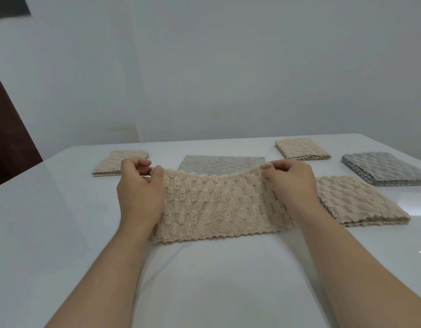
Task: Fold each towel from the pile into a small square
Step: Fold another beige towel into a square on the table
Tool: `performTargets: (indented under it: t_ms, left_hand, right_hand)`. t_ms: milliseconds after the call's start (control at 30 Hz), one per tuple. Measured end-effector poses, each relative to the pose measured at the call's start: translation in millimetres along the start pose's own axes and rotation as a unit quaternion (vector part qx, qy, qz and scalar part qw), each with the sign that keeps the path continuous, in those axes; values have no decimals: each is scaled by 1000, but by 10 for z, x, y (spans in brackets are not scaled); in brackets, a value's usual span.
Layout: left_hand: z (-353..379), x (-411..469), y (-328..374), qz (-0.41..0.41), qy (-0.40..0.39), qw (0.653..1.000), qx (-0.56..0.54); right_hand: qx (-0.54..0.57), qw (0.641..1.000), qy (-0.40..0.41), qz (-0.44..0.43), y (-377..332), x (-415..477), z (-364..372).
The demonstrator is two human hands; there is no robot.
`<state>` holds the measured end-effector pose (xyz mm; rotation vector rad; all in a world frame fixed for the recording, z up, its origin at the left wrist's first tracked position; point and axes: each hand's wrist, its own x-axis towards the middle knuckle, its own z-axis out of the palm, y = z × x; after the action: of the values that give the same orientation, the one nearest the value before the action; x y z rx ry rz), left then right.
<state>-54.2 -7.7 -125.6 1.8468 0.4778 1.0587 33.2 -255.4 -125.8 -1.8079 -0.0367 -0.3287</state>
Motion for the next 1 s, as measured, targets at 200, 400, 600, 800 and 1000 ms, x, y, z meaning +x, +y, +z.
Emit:
performTargets:
  t_ms: [200,400,600,800,1000]
  left_hand:
    - [10,-14,69,-21,-1,996,-88]
    - [17,-58,131,-47,-45,989,-131]
    - [25,-200,235,-12,-124,984,-128]
    - [50,-280,273,7,-172,979,-113]
    - [38,-268,265,3,-170,977,-131]
  right_hand:
    - [67,998,-5,7,-189,-82,6]
    - [55,984,-151,-71,-319,-251,-5]
    - [-20,966,-190,-176,-301,-425,154]
    - [2,954,-220,-203,-279,-640,366]
    - [40,957,-213,-191,-286,-646,374]
